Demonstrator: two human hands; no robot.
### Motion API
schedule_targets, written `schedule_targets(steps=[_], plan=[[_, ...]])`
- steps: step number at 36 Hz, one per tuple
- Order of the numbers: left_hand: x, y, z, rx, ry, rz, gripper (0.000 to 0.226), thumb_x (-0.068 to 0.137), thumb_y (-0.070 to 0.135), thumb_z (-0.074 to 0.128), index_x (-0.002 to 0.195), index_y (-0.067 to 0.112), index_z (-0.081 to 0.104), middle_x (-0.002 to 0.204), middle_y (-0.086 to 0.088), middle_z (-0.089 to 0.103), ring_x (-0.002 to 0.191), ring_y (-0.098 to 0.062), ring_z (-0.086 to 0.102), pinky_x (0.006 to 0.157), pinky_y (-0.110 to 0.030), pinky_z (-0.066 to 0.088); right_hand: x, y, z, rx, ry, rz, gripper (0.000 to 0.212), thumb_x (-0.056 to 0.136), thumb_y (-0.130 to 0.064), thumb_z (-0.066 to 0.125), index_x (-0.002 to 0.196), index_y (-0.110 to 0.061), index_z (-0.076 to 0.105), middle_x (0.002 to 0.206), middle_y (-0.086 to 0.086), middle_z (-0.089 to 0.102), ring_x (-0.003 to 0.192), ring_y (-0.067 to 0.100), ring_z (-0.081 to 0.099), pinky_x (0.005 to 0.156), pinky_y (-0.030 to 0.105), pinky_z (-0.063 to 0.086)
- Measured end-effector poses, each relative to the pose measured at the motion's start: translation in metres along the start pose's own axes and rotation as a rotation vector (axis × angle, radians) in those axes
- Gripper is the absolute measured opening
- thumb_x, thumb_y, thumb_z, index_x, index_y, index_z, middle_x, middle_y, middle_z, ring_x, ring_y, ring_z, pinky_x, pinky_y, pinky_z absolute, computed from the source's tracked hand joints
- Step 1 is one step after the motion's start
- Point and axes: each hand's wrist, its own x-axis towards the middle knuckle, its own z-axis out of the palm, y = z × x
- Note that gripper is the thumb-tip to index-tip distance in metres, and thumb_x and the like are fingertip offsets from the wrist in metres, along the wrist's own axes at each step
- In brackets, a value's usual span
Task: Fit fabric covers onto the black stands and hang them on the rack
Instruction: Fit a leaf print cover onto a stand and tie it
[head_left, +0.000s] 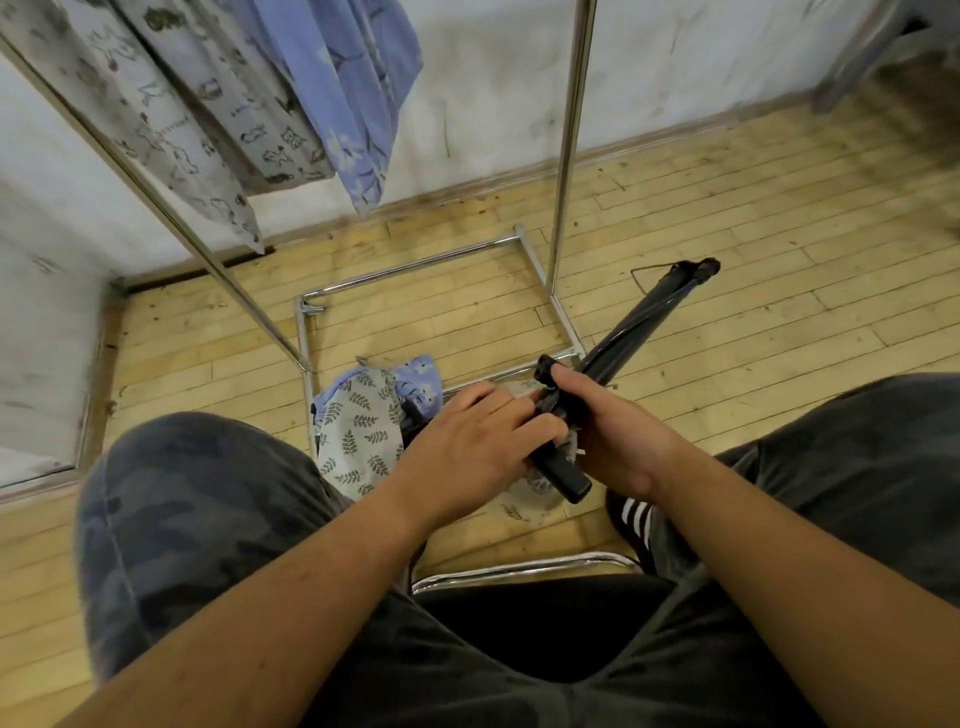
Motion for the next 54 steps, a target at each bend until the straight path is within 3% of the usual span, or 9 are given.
schedule_targets(steps=[12, 22, 25, 28, 32, 37, 44, 47, 54], plan=[[0.003, -0.004, -0.003, -0.303, 0.060, -0.349, 0.059, 0.084, 0.016, 0.068, 0.138, 0.021, 0.044, 0.137, 0.001, 0.048, 0.126, -0.017, 0.047, 0.112, -0.038, 0.036, 0.003, -0.002, -0.006, 0.021, 0.135, -0.047, 0.062, 0.082, -0.050, 0.072, 0.129, -0.010, 0.068, 0.128, 0.016, 0.071, 0.114, 0.027, 0.068, 0.105, 0.049, 0.053], [-0.006, -0.028, 0.004, -0.680, -0.316, -0.629, 0.028, 0.107, 0.036, 0.050, 0.134, 0.040, 0.055, 0.100, 0.026, 0.060, 0.088, 0.014, 0.056, 0.073, -0.006, 0.039, 0.001, -0.008, -0.006, 0.188, 0.011, -0.022, 0.030, 0.095, -0.040, 0.059, 0.110, -0.015, 0.063, 0.092, 0.002, 0.070, 0.077, 0.021, 0.072, 0.062, 0.034, 0.058], [-0.003, -0.025, 0.008, -0.690, -0.337, -0.600, 0.018, 0.108, 0.039, 0.046, 0.119, 0.045, 0.059, 0.092, 0.013, 0.065, 0.081, 0.004, 0.060, 0.068, -0.018, 0.045, -0.001, -0.011, -0.003, 0.235, -0.030, -0.022, 0.027, 0.097, -0.035, 0.056, 0.109, -0.012, 0.061, 0.091, 0.003, 0.068, 0.075, 0.019, 0.069, 0.060, 0.031, 0.059], [-0.002, -0.026, 0.010, -0.691, -0.357, -0.642, 0.039, 0.109, 0.047, 0.034, 0.102, 0.037, 0.071, 0.101, -0.004, 0.070, 0.091, -0.018, 0.066, 0.087, -0.040, 0.053, -0.001, -0.011, -0.003, 0.240, -0.034, -0.043, 0.027, 0.097, -0.037, 0.055, 0.101, -0.012, 0.063, 0.089, 0.003, 0.065, 0.074, 0.017, 0.066, 0.063, 0.032, 0.058], [-0.005, -0.026, 0.008, -0.733, -0.481, -0.754, 0.069, 0.106, 0.059, 0.022, 0.097, 0.019, 0.078, 0.100, 0.003, 0.074, 0.090, -0.005, 0.065, 0.078, -0.016, 0.044, 0.001, -0.010, -0.005, 0.132, 0.024, -0.085, 0.039, 0.090, -0.050, 0.059, 0.102, -0.013, 0.063, 0.095, 0.006, 0.063, 0.083, 0.024, 0.064, 0.071, 0.037, 0.048], [-0.012, -0.034, 0.019, -0.545, -0.559, -0.700, 0.068, 0.105, 0.061, 0.028, 0.072, 0.020, 0.072, 0.079, -0.004, 0.069, 0.074, -0.016, 0.064, 0.073, -0.028, 0.048, 0.002, -0.013, -0.004, 0.190, 0.071, -0.141, 0.035, 0.098, -0.046, 0.053, 0.095, -0.012, 0.065, 0.080, 0.002, 0.065, 0.068, 0.019, 0.064, 0.069, 0.038, 0.047], [-0.015, -0.033, 0.019, -0.452, -0.569, -0.619, 0.025, 0.096, 0.053, 0.060, 0.103, 0.029, 0.062, 0.084, 0.016, 0.060, 0.085, -0.006, 0.060, 0.069, -0.025, 0.042, 0.004, -0.015, -0.002, 0.190, 0.152, -0.131, 0.041, 0.095, -0.052, 0.060, 0.103, -0.013, 0.068, 0.101, 0.004, 0.065, 0.093, 0.020, 0.061, 0.078, 0.036, 0.054], [-0.013, -0.029, 0.019, -0.449, -0.511, -0.611, 0.026, 0.101, 0.049, 0.055, 0.118, 0.031, 0.062, 0.096, 0.011, 0.068, 0.084, -0.005, 0.059, 0.072, -0.026, 0.043, 0.008, -0.014, -0.004, 0.249, 0.132, -0.110, 0.045, 0.091, -0.052, 0.068, 0.114, -0.014, 0.065, 0.117, 0.008, 0.061, 0.113, 0.026, 0.060, 0.108, 0.048, 0.047], [-0.013, -0.031, 0.017, -0.418, -0.505, -0.605, 0.058, 0.092, 0.038, 0.071, 0.143, 0.027, 0.046, 0.092, 0.001, 0.069, 0.079, -0.012, 0.062, 0.069, -0.029, 0.049, 0.007, -0.013, 0.002, 0.252, 0.075, -0.123, 0.042, 0.093, -0.045, 0.069, 0.124, -0.017, 0.068, 0.126, 0.010, 0.067, 0.130, 0.031, 0.062, 0.115, 0.051, 0.043]])
